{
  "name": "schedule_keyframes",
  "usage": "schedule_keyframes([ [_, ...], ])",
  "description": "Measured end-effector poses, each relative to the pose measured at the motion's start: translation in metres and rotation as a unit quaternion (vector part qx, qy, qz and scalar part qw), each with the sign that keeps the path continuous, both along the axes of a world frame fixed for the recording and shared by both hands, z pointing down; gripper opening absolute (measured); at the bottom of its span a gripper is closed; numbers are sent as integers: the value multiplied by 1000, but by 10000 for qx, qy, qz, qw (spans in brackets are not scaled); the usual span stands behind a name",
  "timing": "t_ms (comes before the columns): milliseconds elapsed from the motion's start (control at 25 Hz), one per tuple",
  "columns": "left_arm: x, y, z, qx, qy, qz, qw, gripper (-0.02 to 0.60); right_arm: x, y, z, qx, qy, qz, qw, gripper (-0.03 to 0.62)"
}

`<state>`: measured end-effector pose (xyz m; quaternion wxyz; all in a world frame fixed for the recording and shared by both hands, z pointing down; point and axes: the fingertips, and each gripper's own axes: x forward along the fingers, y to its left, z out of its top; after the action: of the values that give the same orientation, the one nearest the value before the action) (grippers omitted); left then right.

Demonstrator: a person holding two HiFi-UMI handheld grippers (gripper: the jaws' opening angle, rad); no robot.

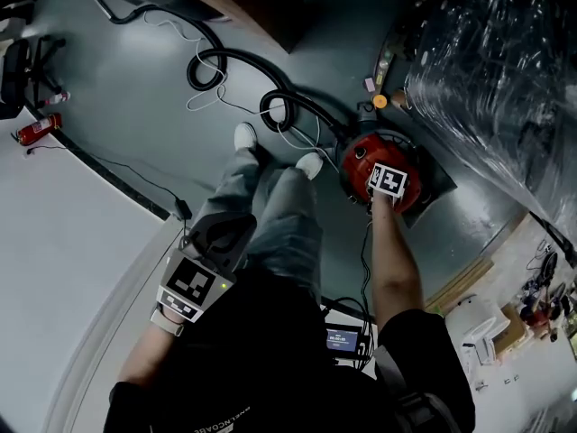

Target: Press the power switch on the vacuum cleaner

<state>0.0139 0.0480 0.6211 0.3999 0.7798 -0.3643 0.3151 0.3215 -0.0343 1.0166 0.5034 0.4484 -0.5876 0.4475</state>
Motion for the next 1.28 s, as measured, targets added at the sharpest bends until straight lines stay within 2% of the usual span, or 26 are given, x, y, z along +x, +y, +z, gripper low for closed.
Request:
schedule_keyframes([
  [440, -16, -10, -25, 271, 47, -6, 9996, 14, -38, 0, -59, 60, -211, -313, 9993, 26],
  [560, -27, -18, -35, 402, 62, -74, 9991, 14, -62, -2, -92, 216, -358, -339, 9986, 26],
  [720, -39, -29, -51, 609, 159, -147, 9979, 14, -104, -6, -144, 496, -659, -610, 9947, 26],
  [960, -49, -33, -79, 889, 322, -89, 9955, 14, -178, -13, -244, 1077, -1419, -1046, 9784, 25],
  [1280, -62, -45, -123, 1275, 594, -23, 9900, 14, -233, -24, -386, 2000, -2138, -872, 9522, 26],
])
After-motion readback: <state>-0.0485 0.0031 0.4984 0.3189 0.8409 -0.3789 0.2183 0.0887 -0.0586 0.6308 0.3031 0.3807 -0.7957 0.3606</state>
